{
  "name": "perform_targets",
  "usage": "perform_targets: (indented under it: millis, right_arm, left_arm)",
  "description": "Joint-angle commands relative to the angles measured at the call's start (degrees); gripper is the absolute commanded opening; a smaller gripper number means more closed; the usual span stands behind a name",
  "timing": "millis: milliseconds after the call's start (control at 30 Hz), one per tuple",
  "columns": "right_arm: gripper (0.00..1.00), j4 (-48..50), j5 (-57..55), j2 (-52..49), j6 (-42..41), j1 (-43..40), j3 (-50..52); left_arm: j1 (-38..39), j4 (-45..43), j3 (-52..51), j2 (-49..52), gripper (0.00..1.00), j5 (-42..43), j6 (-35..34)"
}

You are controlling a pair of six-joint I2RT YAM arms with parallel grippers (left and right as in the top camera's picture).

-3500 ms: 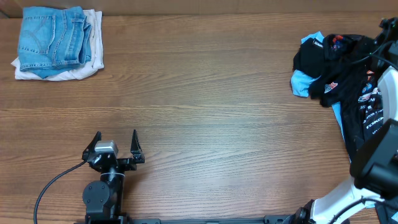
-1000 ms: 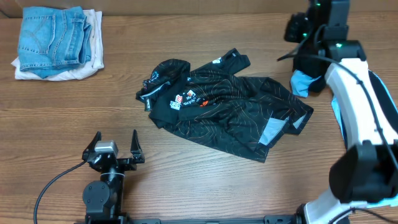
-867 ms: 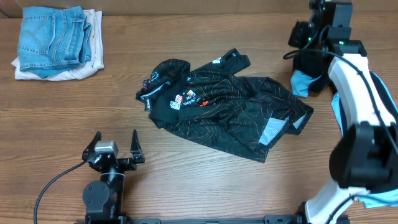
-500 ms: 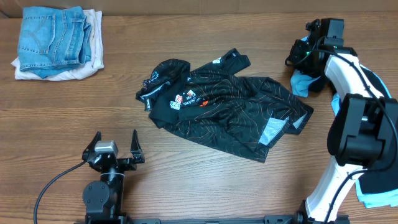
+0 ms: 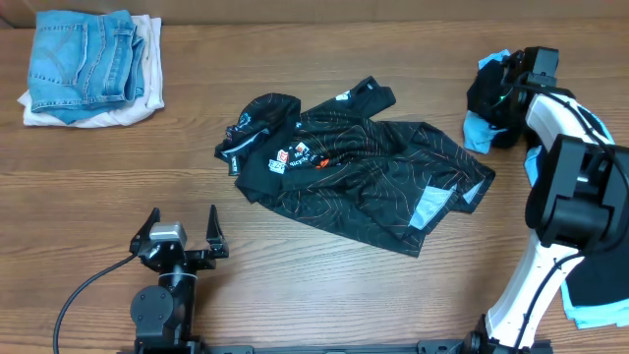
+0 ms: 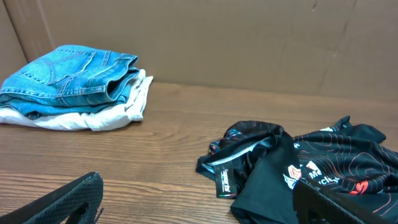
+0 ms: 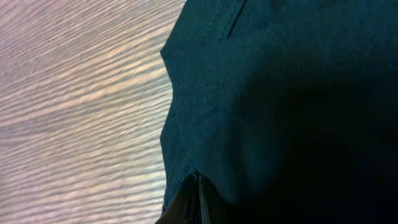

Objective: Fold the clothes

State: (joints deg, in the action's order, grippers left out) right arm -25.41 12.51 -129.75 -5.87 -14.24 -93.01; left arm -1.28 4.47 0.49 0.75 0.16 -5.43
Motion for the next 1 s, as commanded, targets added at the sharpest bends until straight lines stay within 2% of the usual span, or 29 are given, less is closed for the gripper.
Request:
perform_targets:
  millis: [0, 167, 467, 600, 633, 733, 767, 867, 967]
  right_arm:
    - [0.04, 0.5, -7.5, -3.0, 0.6, -2.8, -0.8]
    - [0.04, 2.6, -13.1, -3.6, 0.6, -5.9, -0.8]
    - [0.06, 2.5, -11.9, -2.8, 1.6, -10.7, -1.5]
    - [0.18, 1.7, -10.7, 0.1, 1.6, -10.9, -3.3]
    - [0.31, 1.4, -10.1, 1.7, 1.6, -10.9, -4.1]
    - [0.53, -0.1, -7.2, 6.2, 1.3, -10.8, -6.0]
    - [0.55, -1.2, -5.8, 8.0, 1.1, -10.8, -6.8]
    - [0.53, -8.1, -4.3, 14.1, -2.9, -10.8, -8.9]
    - [0.42, -13.4, -4.3, 19.5, -5.7, -10.9, -9.0]
  left_arm:
    - [-0.4, 0.0, -0.2, -0.5, 1.00, -0.2, 1.2]
    - [-0.4, 0.0, -0.2, -0.5, 1.00, -0.2, 1.2]
    - [-0.4, 0.0, -0.2, -0.5, 1.00, -0.2, 1.2]
    - [-0.4, 0.0, -0.2, -0.5, 1.00, -0.2, 1.2]
    - [-0.4, 0.0, -0.2, -0.5, 1.00, -0.2, 1.2]
    - [-0.4, 0.0, -0.2, -0.5, 1.00, -0.2, 1.2]
    - [-0.4, 0.0, -0.2, -0.5, 1.00, -0.2, 1.2]
    - [-0.4, 0.0, -0.2, -0.5, 1.00, -0.2, 1.2]
    - [-0.4, 0.0, -0.2, -0.5, 1.00, -0.2, 1.2]
